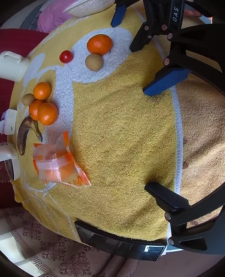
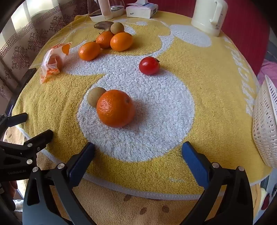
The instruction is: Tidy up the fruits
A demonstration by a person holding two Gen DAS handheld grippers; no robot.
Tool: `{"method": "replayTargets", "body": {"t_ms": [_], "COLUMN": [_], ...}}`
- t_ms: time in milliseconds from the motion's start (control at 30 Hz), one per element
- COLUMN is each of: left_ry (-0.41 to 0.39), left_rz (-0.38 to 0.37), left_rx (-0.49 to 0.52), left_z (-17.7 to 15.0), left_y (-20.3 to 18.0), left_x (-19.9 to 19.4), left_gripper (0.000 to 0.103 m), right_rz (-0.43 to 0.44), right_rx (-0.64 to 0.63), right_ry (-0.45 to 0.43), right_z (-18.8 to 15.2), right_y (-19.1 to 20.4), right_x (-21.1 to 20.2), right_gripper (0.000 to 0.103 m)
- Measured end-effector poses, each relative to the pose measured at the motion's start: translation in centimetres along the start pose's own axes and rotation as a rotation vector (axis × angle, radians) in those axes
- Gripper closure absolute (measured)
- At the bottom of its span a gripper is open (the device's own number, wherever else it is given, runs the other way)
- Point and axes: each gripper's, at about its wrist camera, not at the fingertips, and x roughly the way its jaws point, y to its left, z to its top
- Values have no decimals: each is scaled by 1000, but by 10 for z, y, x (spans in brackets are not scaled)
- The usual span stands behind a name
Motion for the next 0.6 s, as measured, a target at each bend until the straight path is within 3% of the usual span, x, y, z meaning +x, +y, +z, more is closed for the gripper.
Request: {"method": "replayTargets", "body": {"t_ms": [600], "left_ry": [-12], "left_rz": [-3], "left_rx": [24], "left_z": [2], "left_y": [-4], "left_x": [0], "left_gripper": [5], "right_rz": [3], "right_rx": [-19], "right_ry": [-41], "right_z": [-6], "right_y": [0], "right_x": [-2], "right_gripper": [2]}}
